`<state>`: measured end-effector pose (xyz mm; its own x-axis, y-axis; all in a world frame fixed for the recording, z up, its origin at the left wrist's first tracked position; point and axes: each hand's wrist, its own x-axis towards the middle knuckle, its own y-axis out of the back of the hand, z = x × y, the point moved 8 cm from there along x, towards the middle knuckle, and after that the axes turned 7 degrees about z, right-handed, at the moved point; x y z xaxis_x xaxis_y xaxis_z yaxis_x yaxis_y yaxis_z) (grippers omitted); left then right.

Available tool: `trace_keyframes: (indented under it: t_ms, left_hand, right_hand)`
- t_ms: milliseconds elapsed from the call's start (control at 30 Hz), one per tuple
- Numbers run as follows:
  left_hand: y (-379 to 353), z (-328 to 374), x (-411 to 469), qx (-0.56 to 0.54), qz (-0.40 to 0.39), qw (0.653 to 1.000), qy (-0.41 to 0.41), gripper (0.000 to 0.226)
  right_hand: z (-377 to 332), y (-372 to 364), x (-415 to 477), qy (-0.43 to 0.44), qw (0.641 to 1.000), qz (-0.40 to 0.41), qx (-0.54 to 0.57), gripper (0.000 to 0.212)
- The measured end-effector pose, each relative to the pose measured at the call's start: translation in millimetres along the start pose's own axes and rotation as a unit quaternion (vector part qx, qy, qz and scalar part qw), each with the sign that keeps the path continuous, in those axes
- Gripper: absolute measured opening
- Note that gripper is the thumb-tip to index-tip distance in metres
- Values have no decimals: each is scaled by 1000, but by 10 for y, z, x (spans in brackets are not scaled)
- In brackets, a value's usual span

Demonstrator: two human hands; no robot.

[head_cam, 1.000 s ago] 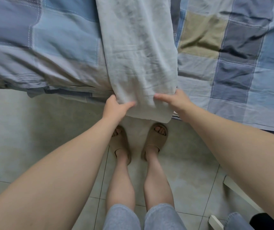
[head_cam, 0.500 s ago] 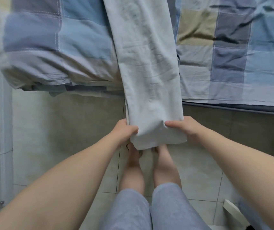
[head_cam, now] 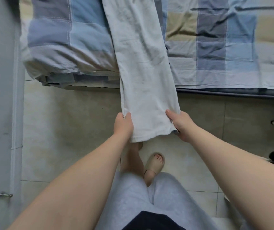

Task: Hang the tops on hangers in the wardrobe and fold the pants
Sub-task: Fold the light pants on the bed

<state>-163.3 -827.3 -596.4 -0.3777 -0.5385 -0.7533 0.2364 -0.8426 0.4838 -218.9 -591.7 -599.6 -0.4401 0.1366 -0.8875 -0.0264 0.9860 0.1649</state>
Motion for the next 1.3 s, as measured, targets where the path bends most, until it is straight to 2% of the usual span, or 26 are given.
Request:
trace_keyframes:
  t_ms: [200, 367, 600, 767, 967, 1200, 1300]
  left_hand:
    - [284, -54, -497, 16, 14, 999, -23, 41]
    - [519, -341, -1277, 18, 5, 1000, -5, 50]
    - [722, -889, -2335, -73, -20, 992, 104, 48]
    - [812, -969, -2652, -167, -48, 967, 188, 49]
    - [978, -370, -2547, -185, -43, 970, 153, 38]
    - [1067, 756, -1992, -223, -28, 971, 82, 24]
    - [1139, 1313, -1609, -237, -21, 970, 53, 28]
  right_hand:
    - [42, 67, -605, -12, 999, -35, 12, 12]
    - [426, 352, -1293, -45, 998, -40, -2, 8]
    - [1027, 686, -2127, -112, 991, -41, 54, 16]
    - [1072, 757, -2399, -116, 989, -49, 83, 21]
    - [451, 700, -2440, -65, 993, -60, 75, 18]
    - [-766, 450, -2148, 1, 993, -52, 110, 17]
    - [-1382, 281, -1947, 23, 993, -36, 114, 16]
